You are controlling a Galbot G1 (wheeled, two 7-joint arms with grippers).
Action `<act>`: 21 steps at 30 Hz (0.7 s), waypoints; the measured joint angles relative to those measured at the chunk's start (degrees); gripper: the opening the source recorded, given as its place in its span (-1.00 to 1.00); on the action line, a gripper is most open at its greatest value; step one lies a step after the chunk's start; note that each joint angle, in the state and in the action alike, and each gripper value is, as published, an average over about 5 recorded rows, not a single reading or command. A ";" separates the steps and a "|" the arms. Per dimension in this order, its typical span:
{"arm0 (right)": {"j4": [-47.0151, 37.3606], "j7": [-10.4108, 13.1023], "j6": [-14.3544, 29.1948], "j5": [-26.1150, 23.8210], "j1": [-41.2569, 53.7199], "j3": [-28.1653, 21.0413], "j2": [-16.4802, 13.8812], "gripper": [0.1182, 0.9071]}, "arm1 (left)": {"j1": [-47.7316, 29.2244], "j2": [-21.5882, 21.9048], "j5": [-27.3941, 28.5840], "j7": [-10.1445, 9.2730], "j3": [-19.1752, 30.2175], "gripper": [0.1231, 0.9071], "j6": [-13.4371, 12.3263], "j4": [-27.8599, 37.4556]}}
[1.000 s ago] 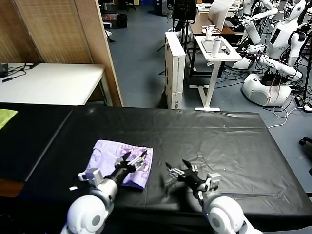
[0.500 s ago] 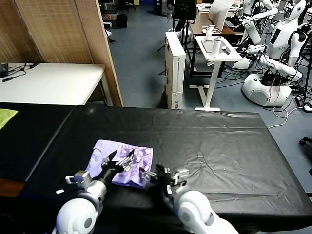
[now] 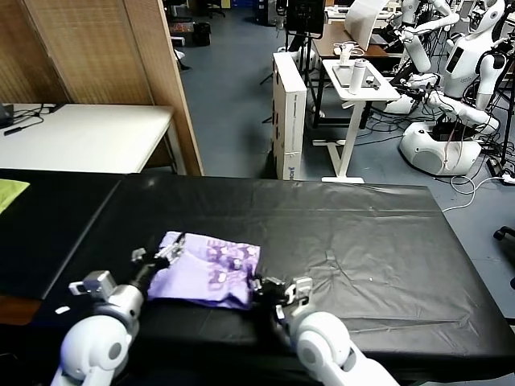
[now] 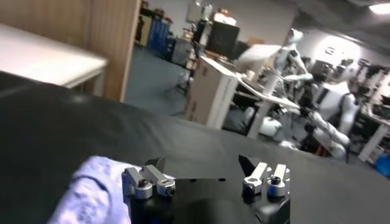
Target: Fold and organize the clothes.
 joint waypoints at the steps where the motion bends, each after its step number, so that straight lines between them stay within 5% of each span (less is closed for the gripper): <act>1: 0.31 0.03 -0.64 -0.25 -0.14 0.52 -0.66 -0.93 | 0.10 0.18 0.02 0.12 -0.76 1.00 -0.07 0.22; 14: 1.03 -2.40 -2.20 -1.55 -1.73 7.67 -9.46 -0.94 | 0.57 0.10 1.07 0.90 -3.75 1.00 -0.85 2.24; 17: 1.65 -3.07 -2.36 -1.40 -2.24 8.75 -10.48 -0.73 | 0.65 0.09 1.07 0.96 -3.84 1.00 -0.91 2.47; 21: 2.89 -3.44 -1.94 -1.13 -3.02 10.10 -11.84 -0.11 | 0.94 0.14 0.73 0.94 -3.87 1.00 -1.21 2.62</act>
